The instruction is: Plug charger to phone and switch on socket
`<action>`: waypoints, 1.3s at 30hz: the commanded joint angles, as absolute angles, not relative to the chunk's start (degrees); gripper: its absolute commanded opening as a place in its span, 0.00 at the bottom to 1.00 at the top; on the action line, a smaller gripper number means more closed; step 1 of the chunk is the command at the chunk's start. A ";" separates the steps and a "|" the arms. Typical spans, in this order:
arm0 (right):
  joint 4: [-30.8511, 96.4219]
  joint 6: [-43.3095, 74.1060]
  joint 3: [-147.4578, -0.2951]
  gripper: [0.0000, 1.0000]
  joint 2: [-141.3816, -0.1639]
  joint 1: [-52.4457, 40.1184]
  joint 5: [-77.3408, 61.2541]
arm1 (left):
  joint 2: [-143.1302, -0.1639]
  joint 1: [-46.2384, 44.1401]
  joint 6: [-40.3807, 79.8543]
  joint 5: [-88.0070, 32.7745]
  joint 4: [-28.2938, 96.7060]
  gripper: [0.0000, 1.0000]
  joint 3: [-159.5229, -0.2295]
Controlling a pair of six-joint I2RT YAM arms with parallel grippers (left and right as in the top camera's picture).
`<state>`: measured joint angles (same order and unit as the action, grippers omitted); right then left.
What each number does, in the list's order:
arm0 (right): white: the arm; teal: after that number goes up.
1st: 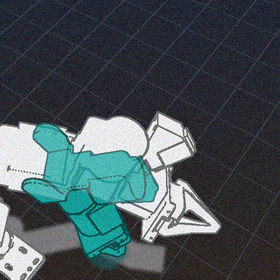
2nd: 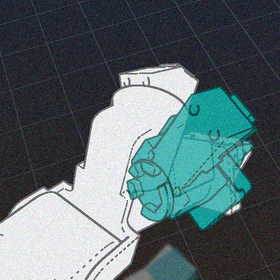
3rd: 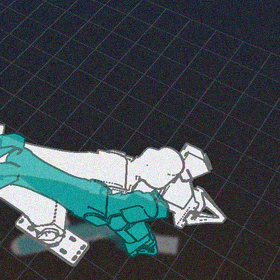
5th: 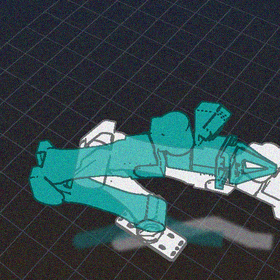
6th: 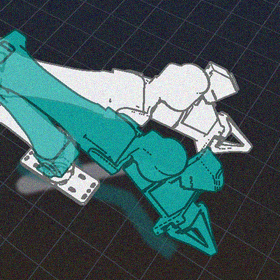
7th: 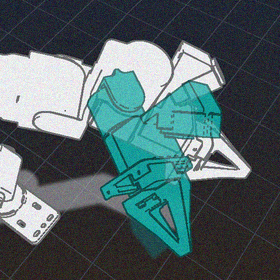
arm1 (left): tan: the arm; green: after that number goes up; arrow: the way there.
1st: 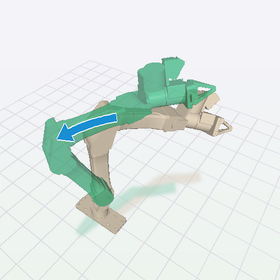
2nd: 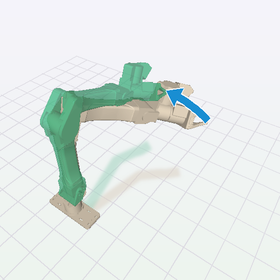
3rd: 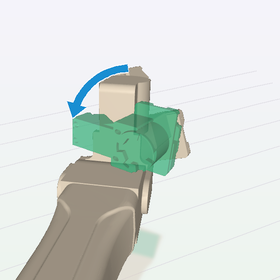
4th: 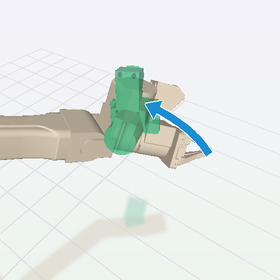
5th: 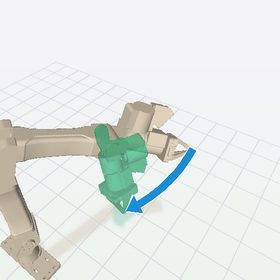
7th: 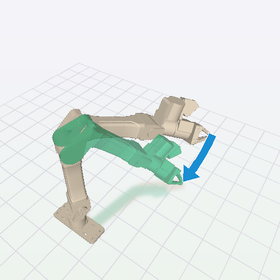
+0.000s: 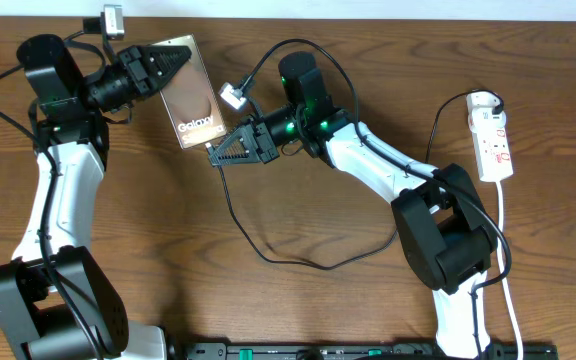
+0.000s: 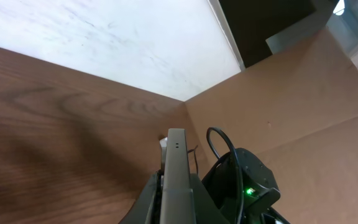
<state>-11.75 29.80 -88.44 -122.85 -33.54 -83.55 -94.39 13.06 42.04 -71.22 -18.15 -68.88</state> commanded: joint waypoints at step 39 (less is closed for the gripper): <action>-13.10 31.31 -89.14 0.01 -122.91 -33.19 -82.81 | -94.30 12.38 42.22 -74.59 -18.31 0.07 -69.21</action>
